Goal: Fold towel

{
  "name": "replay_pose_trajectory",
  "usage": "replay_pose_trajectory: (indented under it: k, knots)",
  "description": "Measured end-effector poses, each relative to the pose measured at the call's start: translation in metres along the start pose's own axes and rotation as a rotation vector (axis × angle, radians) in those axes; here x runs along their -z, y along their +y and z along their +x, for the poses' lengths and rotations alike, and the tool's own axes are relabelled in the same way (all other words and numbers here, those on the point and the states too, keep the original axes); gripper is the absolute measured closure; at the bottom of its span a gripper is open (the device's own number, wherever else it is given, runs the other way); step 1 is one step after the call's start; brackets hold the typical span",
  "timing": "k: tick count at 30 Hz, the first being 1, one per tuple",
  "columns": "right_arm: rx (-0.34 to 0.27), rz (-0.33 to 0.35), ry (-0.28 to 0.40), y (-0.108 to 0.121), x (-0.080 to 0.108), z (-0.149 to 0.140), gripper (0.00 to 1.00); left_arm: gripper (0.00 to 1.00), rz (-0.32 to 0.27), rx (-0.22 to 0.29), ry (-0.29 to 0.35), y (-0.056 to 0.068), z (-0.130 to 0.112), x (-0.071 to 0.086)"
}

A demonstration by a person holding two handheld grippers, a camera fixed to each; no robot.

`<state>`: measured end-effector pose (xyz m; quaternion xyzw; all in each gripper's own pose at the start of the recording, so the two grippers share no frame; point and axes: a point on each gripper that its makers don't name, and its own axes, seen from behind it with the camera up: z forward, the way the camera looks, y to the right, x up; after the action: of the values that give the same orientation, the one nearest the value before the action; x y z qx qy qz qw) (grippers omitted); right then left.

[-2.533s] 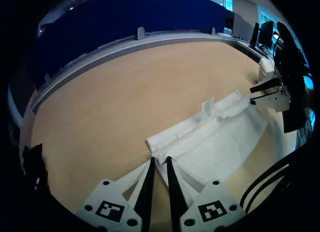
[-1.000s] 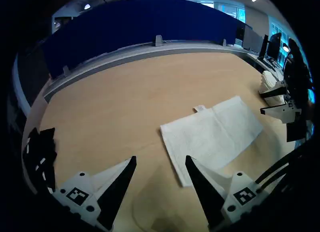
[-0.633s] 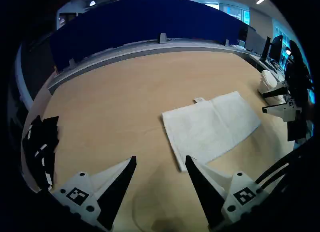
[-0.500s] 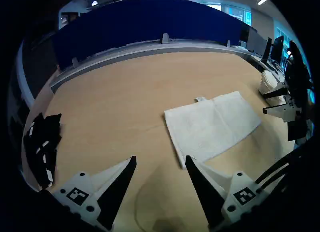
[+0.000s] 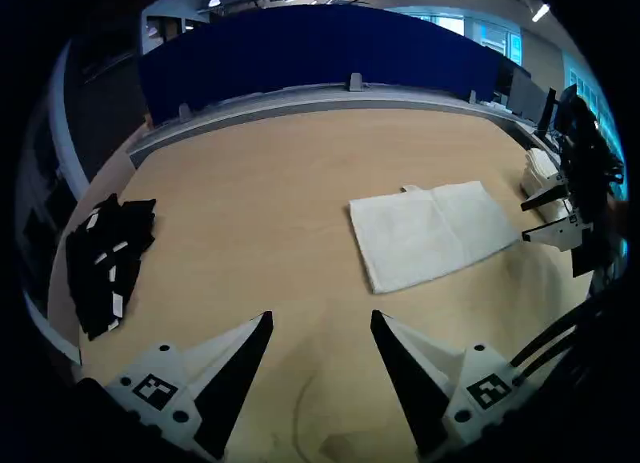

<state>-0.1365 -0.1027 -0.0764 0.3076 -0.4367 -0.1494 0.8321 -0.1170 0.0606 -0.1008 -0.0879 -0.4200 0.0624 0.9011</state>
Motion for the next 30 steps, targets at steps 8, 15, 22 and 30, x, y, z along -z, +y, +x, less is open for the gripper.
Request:
replay_pose_trajectory:
  k: [8,15,22,30]
  knots:
    - [0.044,0.018,-0.024,0.001,-0.004,-0.002,0.03,0.09,0.029,0.030,0.001,-0.001,-0.016,0.018]
    - [0.064,0.042,-0.068,0.001,-0.010,-0.016,0.19,0.09,0.047,0.041,-0.001,-0.001,-0.027,0.034]
    - [0.060,0.065,-0.103,0.000,-0.016,-0.028,0.38,0.09,0.071,0.062,-0.015,-0.008,-0.038,0.051]
    - [0.048,0.090,-0.122,-0.002,-0.020,-0.031,0.63,0.09,0.096,0.094,-0.011,-0.017,-0.040,0.067]
